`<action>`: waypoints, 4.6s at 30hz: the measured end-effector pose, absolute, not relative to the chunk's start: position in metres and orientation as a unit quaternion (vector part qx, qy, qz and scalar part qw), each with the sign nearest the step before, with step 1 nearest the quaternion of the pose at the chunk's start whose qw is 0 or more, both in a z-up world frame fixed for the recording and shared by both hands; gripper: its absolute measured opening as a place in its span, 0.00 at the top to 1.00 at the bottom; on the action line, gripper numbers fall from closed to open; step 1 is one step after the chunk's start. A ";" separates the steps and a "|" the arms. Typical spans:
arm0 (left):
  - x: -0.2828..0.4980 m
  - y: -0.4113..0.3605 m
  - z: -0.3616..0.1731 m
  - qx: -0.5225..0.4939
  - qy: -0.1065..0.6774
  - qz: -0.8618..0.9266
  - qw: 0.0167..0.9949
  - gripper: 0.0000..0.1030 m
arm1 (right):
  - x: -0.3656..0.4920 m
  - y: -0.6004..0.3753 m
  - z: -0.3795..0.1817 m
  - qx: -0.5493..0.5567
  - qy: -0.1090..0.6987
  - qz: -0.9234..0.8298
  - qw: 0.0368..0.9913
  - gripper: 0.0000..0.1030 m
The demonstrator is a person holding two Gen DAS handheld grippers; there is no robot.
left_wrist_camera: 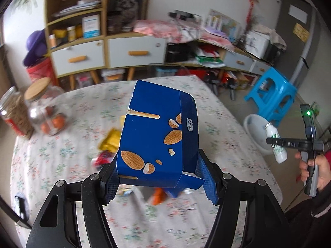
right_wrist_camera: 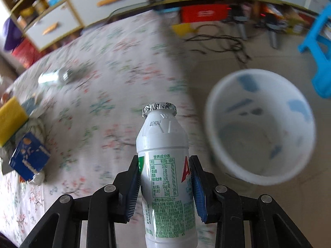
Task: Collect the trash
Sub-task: 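Drop the white bottle into the wastebasket with the right tool while the left tool drops the blue box, then move the right tool back over the table toward the blue snack box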
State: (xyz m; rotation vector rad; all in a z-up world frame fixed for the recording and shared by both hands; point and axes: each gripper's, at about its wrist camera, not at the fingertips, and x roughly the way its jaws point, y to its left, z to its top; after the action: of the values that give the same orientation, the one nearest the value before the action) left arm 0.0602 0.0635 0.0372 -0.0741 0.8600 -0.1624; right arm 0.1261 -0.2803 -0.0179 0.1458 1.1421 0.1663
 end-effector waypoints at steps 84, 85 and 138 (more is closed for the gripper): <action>0.082 0.060 -0.010 -0.069 0.486 -0.081 0.868 0.09 | 0.132 -0.384 -0.023 0.095 0.492 -0.070 0.862 0.22; 0.081 0.067 -0.011 -0.074 0.488 -0.076 0.866 0.09 | 0.130 -0.380 -0.021 0.092 0.491 -0.067 0.864 0.21; 0.127 0.111 -0.029 -0.103 0.503 -0.075 0.855 0.26 | 0.130 -0.159 -0.021 -0.021 0.527 0.095 0.844 0.19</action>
State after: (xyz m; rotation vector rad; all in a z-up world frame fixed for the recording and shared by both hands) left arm 0.1269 0.1111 -0.0286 -0.2172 1.0572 -0.1574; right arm 0.1303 -0.1592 -0.0208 -0.0454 1.1135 0.2015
